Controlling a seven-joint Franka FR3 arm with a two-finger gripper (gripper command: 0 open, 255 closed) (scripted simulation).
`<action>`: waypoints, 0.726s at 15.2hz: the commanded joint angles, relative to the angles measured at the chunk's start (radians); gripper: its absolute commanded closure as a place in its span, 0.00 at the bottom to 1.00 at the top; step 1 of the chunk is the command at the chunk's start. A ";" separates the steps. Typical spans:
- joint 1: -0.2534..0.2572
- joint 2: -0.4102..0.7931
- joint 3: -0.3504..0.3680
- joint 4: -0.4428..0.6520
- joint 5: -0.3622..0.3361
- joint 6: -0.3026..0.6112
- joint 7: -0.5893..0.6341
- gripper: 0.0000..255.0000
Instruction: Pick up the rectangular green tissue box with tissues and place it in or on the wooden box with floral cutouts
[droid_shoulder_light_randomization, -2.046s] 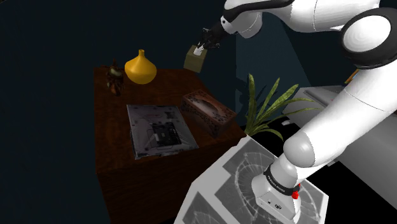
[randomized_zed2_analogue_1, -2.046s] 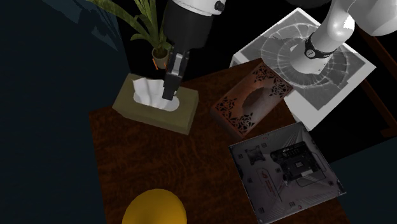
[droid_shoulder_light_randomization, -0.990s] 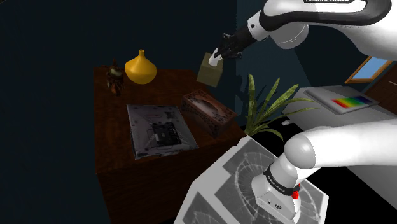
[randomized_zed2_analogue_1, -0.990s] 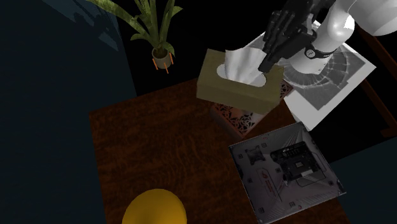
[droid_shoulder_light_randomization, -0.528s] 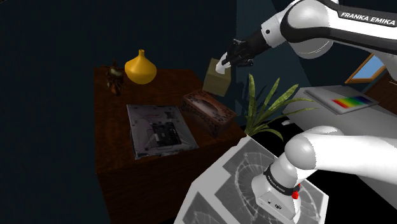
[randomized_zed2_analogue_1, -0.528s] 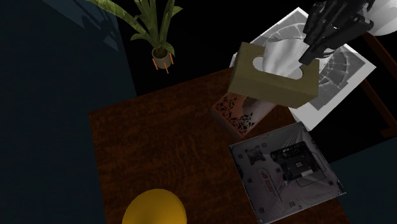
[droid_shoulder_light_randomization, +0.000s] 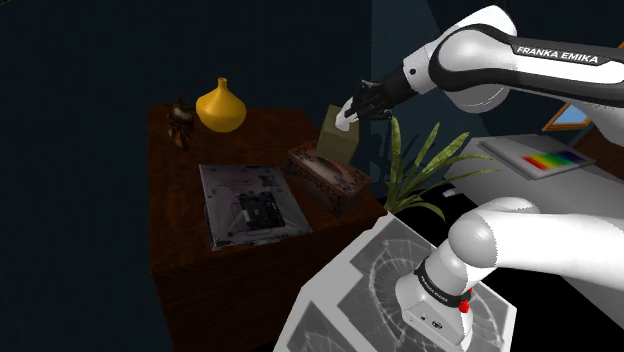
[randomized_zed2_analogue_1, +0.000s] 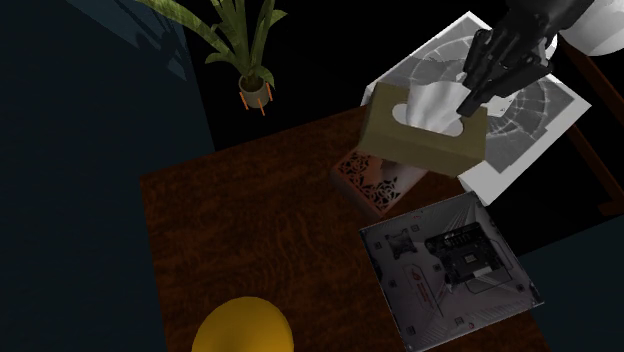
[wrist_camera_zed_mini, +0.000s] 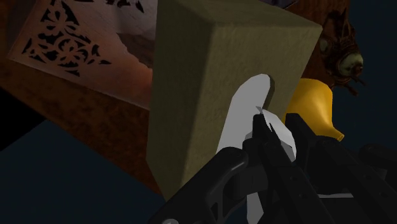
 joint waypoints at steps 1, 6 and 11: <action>0.007 0.007 0.003 -0.021 0.011 0.028 -0.010 1.00; 0.029 0.024 0.011 -0.078 0.045 0.101 -0.037 1.00; 0.056 0.053 0.017 -0.130 0.083 0.180 -0.068 1.00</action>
